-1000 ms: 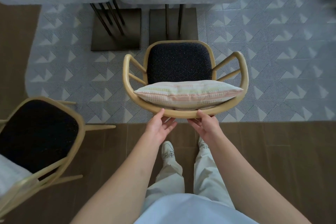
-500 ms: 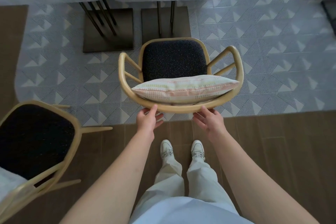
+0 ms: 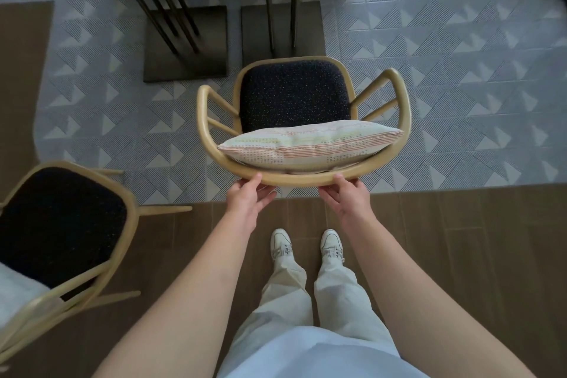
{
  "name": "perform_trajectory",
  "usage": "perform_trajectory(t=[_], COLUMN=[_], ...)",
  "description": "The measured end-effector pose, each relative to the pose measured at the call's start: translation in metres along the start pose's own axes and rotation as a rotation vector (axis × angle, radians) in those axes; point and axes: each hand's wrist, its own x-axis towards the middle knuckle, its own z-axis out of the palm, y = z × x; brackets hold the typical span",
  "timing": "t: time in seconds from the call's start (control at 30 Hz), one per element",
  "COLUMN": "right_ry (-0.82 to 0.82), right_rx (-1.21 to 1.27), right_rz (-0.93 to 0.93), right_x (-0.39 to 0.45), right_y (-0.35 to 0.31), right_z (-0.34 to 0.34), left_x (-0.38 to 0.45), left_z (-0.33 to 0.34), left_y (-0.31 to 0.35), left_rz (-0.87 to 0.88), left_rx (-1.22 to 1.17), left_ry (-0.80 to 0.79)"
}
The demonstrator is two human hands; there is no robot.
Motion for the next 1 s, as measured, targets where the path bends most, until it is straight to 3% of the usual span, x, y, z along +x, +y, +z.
perform_trajectory(t=[0.37, 0.77, 1.0], right_ry=[-0.046, -0.079, -0.088], right_rx=[-0.09, -0.209, -0.25], right_rz=[0.027, -0.016, -0.023], right_x=[-0.006, -0.008, -0.007], right_y=[-0.008, -0.013, -0.012], right_z=[-0.031, -0.051, -0.046], left_x=[-0.025, -0.037, -0.036], left_z=[0.003, -0.007, 0.001], left_y=[-0.031, -0.038, -0.039], left_rz=[0.021, 0.186, 0.195], left_rx=[0.014, 0.151, 0.168], left_ry=[0.02, 0.224, 0.226])
